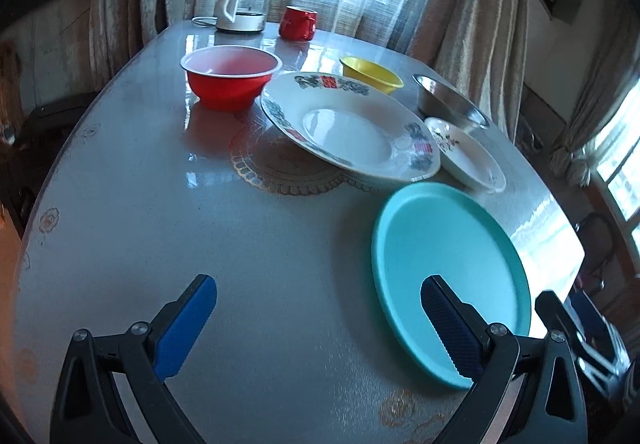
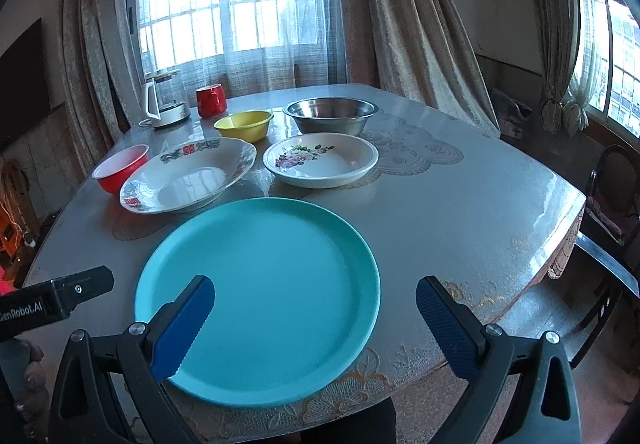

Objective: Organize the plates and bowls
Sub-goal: 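Move the left gripper toward the white plate with red characters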

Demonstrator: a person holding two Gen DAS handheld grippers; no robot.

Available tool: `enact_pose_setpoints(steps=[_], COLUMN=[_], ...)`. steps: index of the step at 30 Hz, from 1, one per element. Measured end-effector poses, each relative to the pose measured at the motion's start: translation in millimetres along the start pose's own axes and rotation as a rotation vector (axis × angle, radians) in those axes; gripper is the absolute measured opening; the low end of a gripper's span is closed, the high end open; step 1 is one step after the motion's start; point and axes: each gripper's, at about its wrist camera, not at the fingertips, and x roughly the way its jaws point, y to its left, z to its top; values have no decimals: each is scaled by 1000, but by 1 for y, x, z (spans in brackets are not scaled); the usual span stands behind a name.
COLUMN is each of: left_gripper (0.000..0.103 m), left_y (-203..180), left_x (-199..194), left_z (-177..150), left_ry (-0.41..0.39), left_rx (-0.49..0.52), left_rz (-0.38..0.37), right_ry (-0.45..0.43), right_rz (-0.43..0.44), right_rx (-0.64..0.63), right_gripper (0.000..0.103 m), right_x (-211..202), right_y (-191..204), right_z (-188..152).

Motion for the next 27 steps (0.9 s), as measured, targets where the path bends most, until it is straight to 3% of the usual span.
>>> enact_pose_setpoints(steps=[9, 15, 20, 27], left_gripper=[103, 103, 103, 103], left_y=[1, 3, 3, -21], left_x=[13, 17, 27, 35], left_z=[17, 31, 35, 24], left_ry=[-5, -34, -9, 52], left_rx=[38, 16, -40, 51], left_rz=[-6, -2, -74, -138], right_ry=[-41, 29, 28, 93], right_rz=[35, -3, -27, -10], right_rx=[-16, -57, -43, 58], right_gripper=[103, 103, 103, 101], right_x=[3, 18, 20, 32], right_y=[-4, -6, -13, -44], right_z=[12, 12, 11, 8])
